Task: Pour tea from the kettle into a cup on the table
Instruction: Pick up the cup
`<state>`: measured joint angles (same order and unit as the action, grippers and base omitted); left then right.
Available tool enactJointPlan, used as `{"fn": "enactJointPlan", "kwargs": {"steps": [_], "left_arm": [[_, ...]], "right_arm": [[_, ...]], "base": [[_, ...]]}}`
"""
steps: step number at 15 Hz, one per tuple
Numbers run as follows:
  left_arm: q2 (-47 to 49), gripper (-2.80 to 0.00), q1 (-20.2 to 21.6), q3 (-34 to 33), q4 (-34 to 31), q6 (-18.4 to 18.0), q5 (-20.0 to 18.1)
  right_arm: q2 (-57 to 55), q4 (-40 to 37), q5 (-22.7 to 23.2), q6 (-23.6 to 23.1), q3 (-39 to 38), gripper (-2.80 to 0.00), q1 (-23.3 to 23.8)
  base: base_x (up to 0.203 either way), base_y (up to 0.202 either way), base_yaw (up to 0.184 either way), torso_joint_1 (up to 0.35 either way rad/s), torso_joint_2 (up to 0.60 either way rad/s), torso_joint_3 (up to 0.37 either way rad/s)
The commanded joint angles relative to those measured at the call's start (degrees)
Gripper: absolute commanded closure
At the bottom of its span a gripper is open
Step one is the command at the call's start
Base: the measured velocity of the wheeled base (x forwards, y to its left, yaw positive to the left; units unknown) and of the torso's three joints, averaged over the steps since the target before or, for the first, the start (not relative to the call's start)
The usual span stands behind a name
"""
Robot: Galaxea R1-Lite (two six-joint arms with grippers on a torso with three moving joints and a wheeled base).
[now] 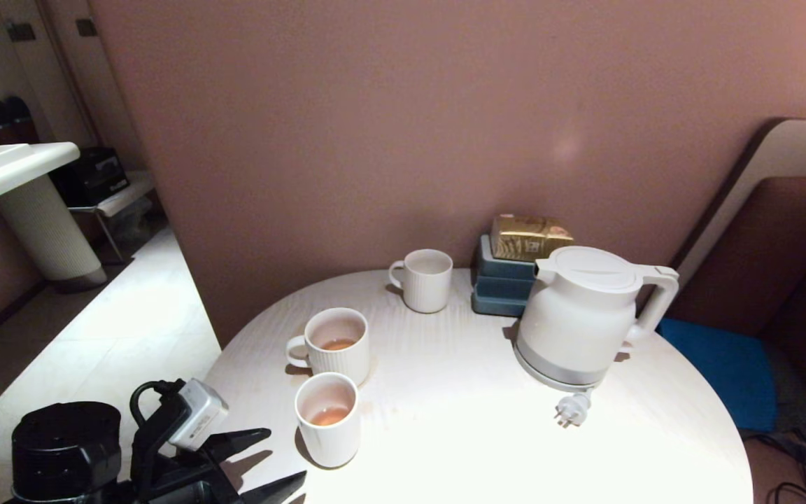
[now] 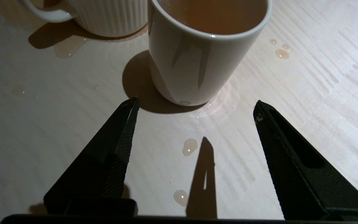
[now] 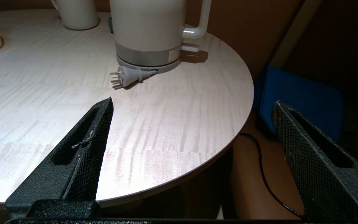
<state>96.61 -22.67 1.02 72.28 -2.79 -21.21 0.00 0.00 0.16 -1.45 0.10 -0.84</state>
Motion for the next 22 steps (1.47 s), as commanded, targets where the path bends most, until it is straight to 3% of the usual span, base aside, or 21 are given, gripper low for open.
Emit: {"fn": "enactJointPlan", "kwargs": {"steps": [1,10,13,22], "left_arm": [[2.87,-2.80,-0.10,0.33,2.14,-0.10,-0.07],[18.83,-2.80,-4.71,1.07,17.41,-0.29,0.59],[21.01,-2.80,-4.83,5.14,17.67,-0.24,3.76],[21.03,-2.80,-4.75,8.78,17.67,1.64,6.09]], "right_arm": [[0.00,0.00,0.02,-0.04,-0.01,-2.80,-0.04],[0.00,0.00,0.02,-0.04,-0.01,-2.80,0.01],[0.00,0.00,0.02,-0.04,-0.01,-2.80,-0.01],[0.00,0.00,0.02,-0.04,-0.01,-2.80,0.00]], "base": [[0.000,0.000,0.000,0.000,0.00,0.000],[0.000,0.000,0.000,0.000,0.00,0.000],[0.000,0.000,0.000,0.000,0.00,0.000],[0.000,0.000,0.000,0.000,0.00,0.000]]}}
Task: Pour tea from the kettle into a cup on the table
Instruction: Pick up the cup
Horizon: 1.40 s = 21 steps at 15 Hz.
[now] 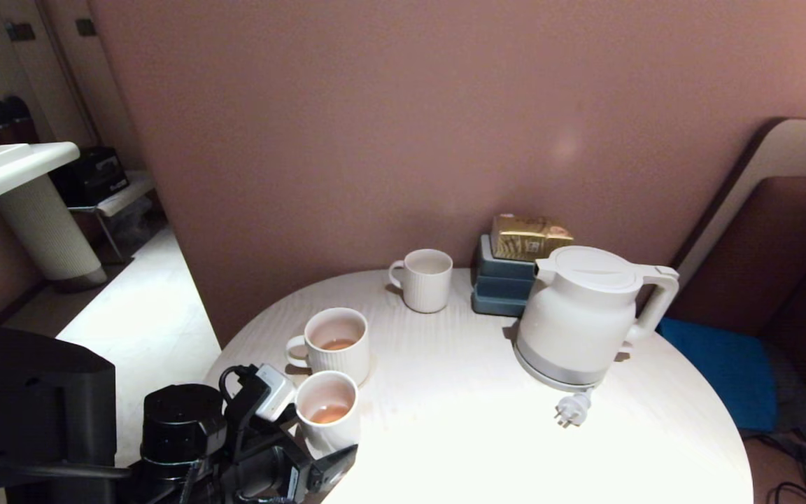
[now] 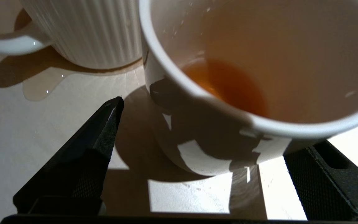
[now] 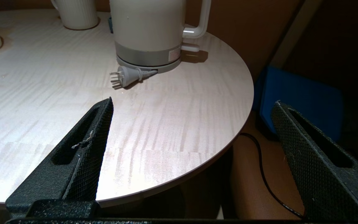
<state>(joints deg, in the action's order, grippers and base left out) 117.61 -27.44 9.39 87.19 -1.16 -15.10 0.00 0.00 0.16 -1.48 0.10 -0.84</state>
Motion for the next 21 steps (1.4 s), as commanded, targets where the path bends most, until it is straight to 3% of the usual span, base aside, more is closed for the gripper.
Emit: {"fn": "enactJointPlan", "kwargs": {"steps": [1,19,20,21], "left_arm": [[0.12,-2.80,0.02,0.94,2.77,0.02,-0.02],[-0.28,-2.80,0.02,3.00,2.77,0.10,-0.02],[-0.28,0.00,0.02,3.16,2.77,0.03,-0.02],[-0.28,0.00,-0.04,3.18,2.77,0.02,-0.02]], "right_arm": [[-0.06,0.00,0.02,-0.02,-0.01,-2.80,0.03],[-0.04,0.00,0.02,-0.02,-0.01,-2.80,0.01],[0.00,0.00,0.02,-0.02,-0.01,-2.80,0.03],[-0.08,0.00,0.02,-0.02,-0.01,-2.80,-0.04]], "base": [[0.000,0.000,0.000,0.000,0.00,0.000],[0.000,0.000,0.000,0.000,0.00,0.000],[0.000,0.000,0.000,0.000,0.00,0.000],[0.000,0.000,0.000,0.000,0.00,0.000]]}}
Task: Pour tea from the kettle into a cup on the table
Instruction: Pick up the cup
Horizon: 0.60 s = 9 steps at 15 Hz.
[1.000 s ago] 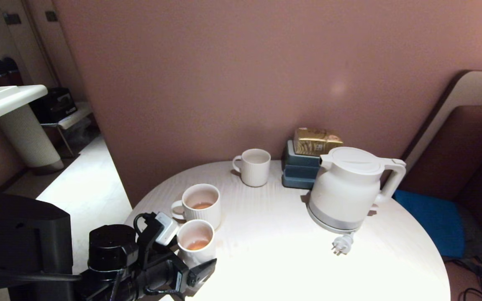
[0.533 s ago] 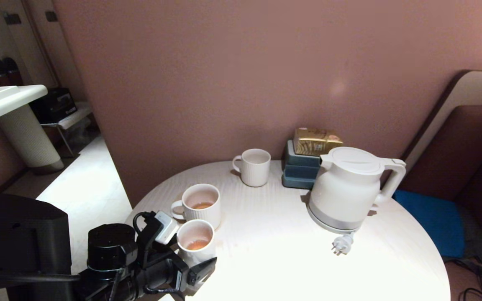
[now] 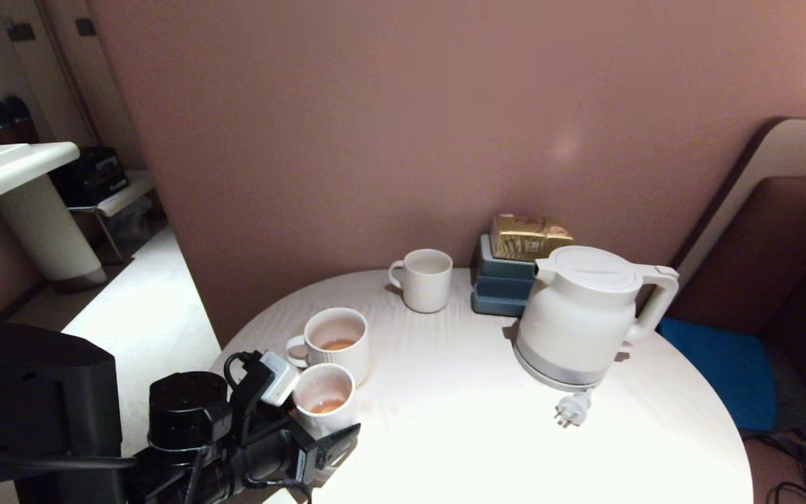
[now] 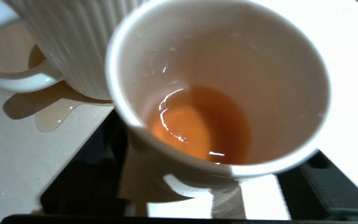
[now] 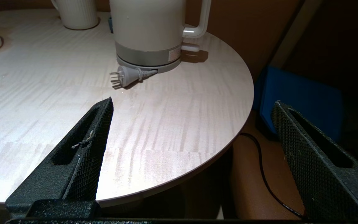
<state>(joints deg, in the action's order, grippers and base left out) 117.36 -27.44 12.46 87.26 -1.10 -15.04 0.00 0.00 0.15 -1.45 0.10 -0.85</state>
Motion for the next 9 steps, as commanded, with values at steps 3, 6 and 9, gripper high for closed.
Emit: {"fn": "enactJointPlan", "kwargs": {"steps": [3,6,9], "left_arm": [[0.06,0.00,0.02,-0.07,2.69,-0.05,-0.07],[-0.38,0.00,0.02,-0.07,2.69,-0.05,-0.07],[-1.83,0.00,0.02,-1.25,2.69,-0.04,0.01]], "right_arm": [[0.00,0.00,0.02,-0.04,-0.01,-2.80,-0.02],[0.00,0.00,0.02,-0.04,-0.01,-2.80,-0.02],[-0.08,0.00,0.02,-0.04,-0.01,-2.80,-0.02]], "base": [[0.000,0.000,0.000,0.000,0.00,0.000],[0.000,0.000,0.000,0.000,0.00,0.000],[0.000,0.000,0.000,0.000,0.00,0.000]]}}
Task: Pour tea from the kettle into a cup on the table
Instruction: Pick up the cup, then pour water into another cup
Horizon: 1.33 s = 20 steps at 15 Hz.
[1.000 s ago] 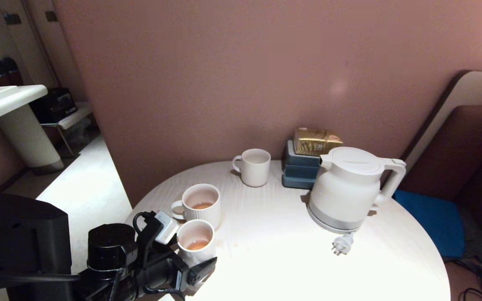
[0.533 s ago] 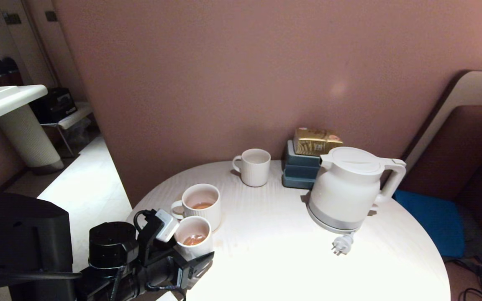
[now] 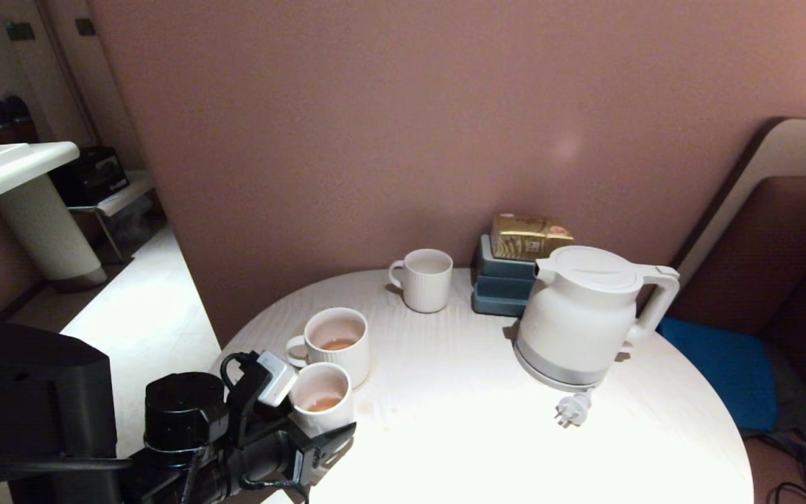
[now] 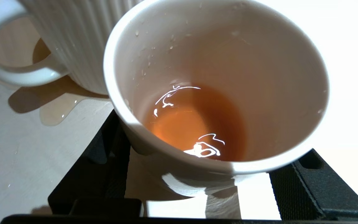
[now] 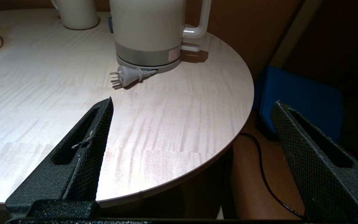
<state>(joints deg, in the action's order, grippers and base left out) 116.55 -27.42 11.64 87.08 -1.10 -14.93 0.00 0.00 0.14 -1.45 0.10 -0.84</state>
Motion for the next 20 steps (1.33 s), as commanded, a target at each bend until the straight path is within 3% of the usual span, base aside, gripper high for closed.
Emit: {"fn": "enactJointPlan", "kwargs": {"steps": [1,6,12,15,18,20], "left_arm": [[-1.88,0.00,0.00,-0.92,2.87,0.02,-0.07],[-8.13,0.00,0.78,-1.01,2.87,2.24,3.00],[-9.72,0.00,9.41,0.30,1.85,0.47,2.93],[-9.39,0.00,12.11,5.75,-2.33,-1.25,2.95],[-10.29,0.00,13.37,13.78,-12.38,-3.89,2.97],[-10.47,0.00,13.51,17.57,-15.53,-5.09,2.98]], "right_arm": [[-0.08,0.00,0.04,-0.04,-0.01,-2.80,0.02],[0.00,0.00,0.04,-0.04,-0.01,-2.80,-0.03],[0.00,0.00,0.04,-0.04,-0.01,-2.80,-0.04],[0.00,0.00,0.04,-0.04,-0.01,-2.80,-0.04],[0.00,0.00,0.04,-0.04,-0.01,-2.80,-0.04],[0.00,0.00,0.04,-0.04,-0.01,-2.80,-0.04]], "base": [[0.000,0.000,0.000,0.000,0.00,0.000],[0.000,0.000,0.000,0.000,0.00,0.000],[0.000,0.000,0.000,0.000,0.00,0.000],[0.000,0.000,0.000,0.000,0.00,0.000],[0.000,0.000,0.000,0.000,0.00,0.000],[0.000,0.000,0.000,0.000,0.00,0.000]]}}
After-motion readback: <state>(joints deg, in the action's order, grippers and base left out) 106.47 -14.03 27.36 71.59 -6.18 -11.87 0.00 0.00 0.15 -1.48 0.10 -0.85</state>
